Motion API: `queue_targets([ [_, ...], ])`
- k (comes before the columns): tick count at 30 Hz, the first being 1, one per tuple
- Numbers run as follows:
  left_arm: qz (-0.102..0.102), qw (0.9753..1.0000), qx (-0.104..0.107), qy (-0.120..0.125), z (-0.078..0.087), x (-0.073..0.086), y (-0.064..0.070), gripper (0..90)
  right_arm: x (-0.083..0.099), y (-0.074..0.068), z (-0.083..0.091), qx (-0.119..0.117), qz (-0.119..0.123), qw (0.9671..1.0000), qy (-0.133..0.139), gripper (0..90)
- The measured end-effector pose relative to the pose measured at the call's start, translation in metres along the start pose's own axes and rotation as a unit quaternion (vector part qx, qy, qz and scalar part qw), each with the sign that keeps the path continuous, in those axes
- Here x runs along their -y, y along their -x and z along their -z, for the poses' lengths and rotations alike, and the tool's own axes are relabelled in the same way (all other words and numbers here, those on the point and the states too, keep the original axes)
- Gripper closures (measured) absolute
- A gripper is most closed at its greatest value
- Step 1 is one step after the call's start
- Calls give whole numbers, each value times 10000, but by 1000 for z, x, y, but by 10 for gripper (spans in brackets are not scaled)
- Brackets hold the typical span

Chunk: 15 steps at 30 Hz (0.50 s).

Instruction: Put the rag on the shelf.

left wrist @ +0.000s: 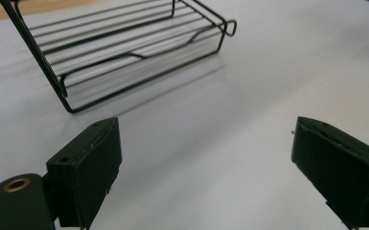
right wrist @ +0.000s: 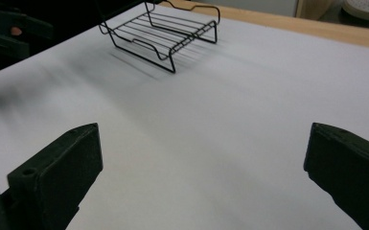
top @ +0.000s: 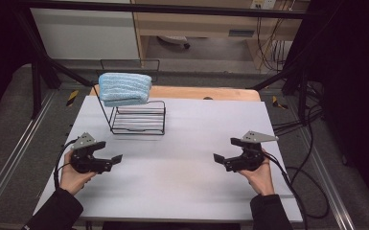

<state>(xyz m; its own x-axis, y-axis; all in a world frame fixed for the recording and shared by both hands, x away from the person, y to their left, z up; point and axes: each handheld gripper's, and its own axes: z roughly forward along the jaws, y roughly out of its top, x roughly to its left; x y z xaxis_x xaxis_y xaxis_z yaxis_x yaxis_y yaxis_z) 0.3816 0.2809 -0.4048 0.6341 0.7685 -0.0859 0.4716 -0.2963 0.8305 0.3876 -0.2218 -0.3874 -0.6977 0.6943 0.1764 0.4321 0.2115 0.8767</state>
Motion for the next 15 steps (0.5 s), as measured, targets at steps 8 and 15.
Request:
queue_targets([
  [8,-40,9998,116,-134,-7,18,3,105,38,15,8,104,-88,9996,-242,1],
  [15,-58,9996,151,-240,-13,31,2,107,58,23,17,156,-187,9995,-186,2],
])
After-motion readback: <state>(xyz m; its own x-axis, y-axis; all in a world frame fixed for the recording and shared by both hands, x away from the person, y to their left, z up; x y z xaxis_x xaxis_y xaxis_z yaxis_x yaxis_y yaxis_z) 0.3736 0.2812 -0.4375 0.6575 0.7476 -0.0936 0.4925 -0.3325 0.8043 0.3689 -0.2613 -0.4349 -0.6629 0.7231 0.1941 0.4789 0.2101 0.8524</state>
